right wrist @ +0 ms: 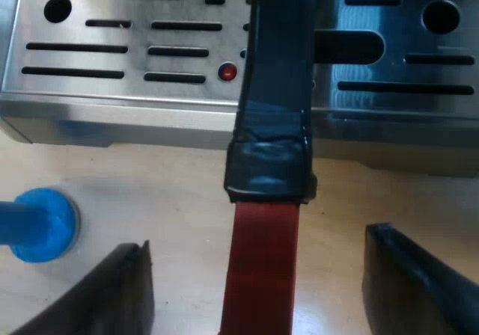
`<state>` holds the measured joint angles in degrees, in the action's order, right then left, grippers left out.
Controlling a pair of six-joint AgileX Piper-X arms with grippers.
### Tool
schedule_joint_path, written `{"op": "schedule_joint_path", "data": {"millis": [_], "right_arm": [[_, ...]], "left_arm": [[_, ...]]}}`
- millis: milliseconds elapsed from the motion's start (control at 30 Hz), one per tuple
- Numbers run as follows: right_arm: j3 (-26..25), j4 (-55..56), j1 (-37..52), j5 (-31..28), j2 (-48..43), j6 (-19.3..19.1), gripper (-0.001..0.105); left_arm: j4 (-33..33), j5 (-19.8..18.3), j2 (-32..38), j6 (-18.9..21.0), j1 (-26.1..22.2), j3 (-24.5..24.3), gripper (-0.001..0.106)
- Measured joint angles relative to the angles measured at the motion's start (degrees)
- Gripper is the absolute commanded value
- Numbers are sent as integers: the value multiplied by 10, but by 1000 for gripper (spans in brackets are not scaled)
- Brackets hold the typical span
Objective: Grind coffee beans and then tamp
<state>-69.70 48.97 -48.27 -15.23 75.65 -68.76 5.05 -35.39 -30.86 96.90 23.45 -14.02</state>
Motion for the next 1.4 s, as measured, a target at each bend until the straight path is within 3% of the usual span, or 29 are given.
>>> {"op": "schedule_joint_path", "data": {"millis": [800,1400], "right_arm": [[0,-42,0,6,94,-4,60],[14,-40,0,0,97,0,60]], "left_arm": [[-1,0,0,0,0,0,87],[8,0,0,0,0,0,87]]}}
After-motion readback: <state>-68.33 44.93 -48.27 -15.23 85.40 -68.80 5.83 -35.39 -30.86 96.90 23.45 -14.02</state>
